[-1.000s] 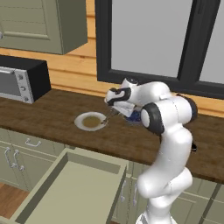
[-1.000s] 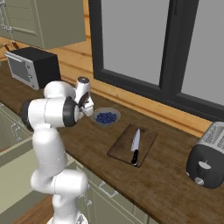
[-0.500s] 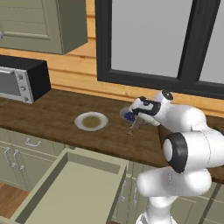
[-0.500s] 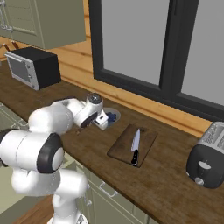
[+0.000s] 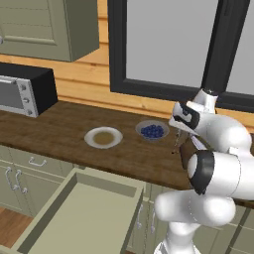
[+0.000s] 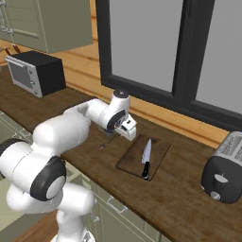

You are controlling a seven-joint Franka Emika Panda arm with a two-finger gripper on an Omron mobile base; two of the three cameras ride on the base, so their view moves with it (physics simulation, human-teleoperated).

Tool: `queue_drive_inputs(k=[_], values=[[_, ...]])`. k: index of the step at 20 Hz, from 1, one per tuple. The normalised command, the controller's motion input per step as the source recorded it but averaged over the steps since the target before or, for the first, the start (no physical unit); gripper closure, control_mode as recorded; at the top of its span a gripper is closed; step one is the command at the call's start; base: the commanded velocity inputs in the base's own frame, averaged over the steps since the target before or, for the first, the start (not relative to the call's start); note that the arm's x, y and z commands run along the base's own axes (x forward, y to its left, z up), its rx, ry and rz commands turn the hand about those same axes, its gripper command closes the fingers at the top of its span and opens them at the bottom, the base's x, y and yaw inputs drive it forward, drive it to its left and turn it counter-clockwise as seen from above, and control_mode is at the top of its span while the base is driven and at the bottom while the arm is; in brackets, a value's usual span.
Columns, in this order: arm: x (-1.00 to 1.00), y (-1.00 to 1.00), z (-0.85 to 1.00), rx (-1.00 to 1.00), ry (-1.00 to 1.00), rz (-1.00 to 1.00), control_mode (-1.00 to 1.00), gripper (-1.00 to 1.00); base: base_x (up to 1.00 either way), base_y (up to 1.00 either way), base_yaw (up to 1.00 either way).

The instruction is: Pick up the knife from the drawer and place it on the cutting board. Then place the meat from the plate to the cutting board.

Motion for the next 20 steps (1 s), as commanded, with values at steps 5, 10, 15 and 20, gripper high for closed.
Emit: queue_drive_inputs(k=[5,10,15,20], values=[[0.0,-0.97,-0.59,-0.05,0.29,0.15,-1.0,1.0,0.0,0.0,0.0],[0.06,-0.56,-0.39,0.0,0.06,0.07,-1.0,1.0,0.0,0.0,0.0],[0.05,-0.05,-0.35,-0.03,-0.01,0.08,-1.0,1.0,0.0,0.0,0.0],[-0.06,0.09,-0.21,-0.04,-0.02,0.07,-1.0,1.0,0.0,0.0,0.0]])
